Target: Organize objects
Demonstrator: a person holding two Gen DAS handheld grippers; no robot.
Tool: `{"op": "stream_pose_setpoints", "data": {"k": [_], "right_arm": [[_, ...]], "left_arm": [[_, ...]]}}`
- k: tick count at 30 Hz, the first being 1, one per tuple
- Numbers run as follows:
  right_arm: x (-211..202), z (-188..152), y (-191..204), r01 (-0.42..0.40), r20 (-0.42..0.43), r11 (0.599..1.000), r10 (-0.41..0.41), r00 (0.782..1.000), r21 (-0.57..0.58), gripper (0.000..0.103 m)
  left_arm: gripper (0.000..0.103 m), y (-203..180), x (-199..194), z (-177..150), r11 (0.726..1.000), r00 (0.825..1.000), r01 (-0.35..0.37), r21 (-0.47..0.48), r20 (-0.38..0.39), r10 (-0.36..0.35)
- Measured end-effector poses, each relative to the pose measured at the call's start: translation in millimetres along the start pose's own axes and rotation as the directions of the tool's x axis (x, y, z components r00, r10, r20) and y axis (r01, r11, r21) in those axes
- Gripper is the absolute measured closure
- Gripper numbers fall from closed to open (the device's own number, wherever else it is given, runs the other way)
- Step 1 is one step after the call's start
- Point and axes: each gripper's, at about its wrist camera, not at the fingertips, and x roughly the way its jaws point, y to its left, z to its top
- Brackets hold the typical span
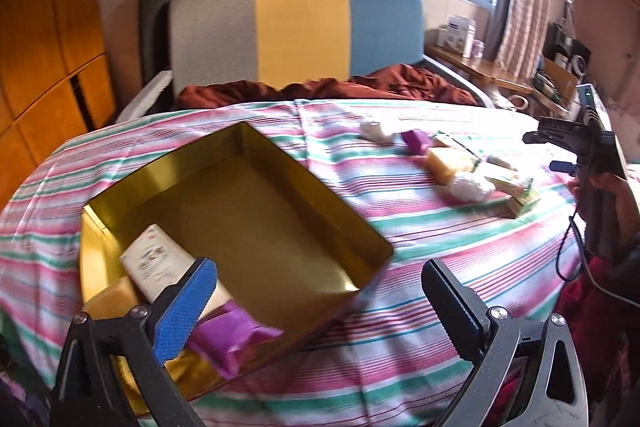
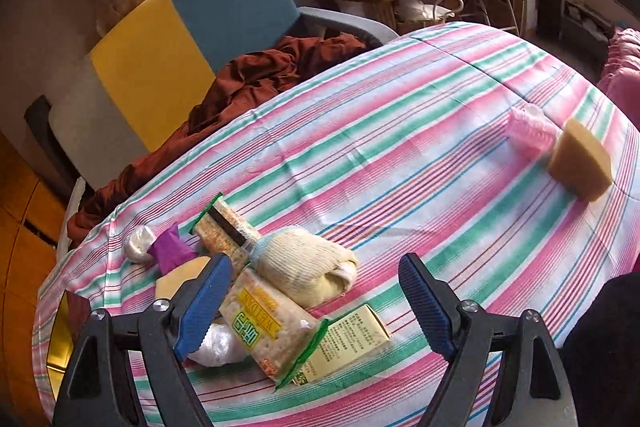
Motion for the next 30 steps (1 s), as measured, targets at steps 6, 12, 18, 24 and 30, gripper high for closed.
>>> {"op": "stream_pose_setpoints", "data": {"k": [6, 12, 18, 24, 30], "right_arm": [[9.7, -2.1, -11.8, -0.043, -0.062, 0.996, 0.048, 0.997, 0.074, 0.016], [14.1, -2.9, -9.8, -0.064, -0.085, 0.995, 0.070, 0.994, 0.074, 0.016], [11.4, -1.5, -13.2, -0.084, -0.075, 0.991, 0.092, 0.993, 0.102, 0.016], [12.6, -0.6, -13.8, -0.103, -0.081, 0.989, 0.112, 0.990, 0.109, 0.016], [17.3, 0.5, -16.2, -0.119, -0.097, 0.985, 0.132, 0.986, 0.127, 0.016]], "left_arm": [[0.000, -43.9, 26.2, 16.7, 0.994, 0.995, 0.087, 0.066, -0.059, -0.083], [0.000, -87.1, 52.5, 25.4, 0.981, 0.986, 0.138, 0.135, -0.109, -0.124], [0.000, -119.6, 85.4, 39.9, 0.973, 0.976, 0.177, 0.147, -0.153, -0.154], [0.002, -140.6, 130.7, 58.5, 0.970, 0.949, 0.238, 0.041, -0.224, -0.223], [0.008, -148.1, 170.7, 72.0, 0.967, 0.931, 0.237, -0.091, -0.262, -0.253]]}}
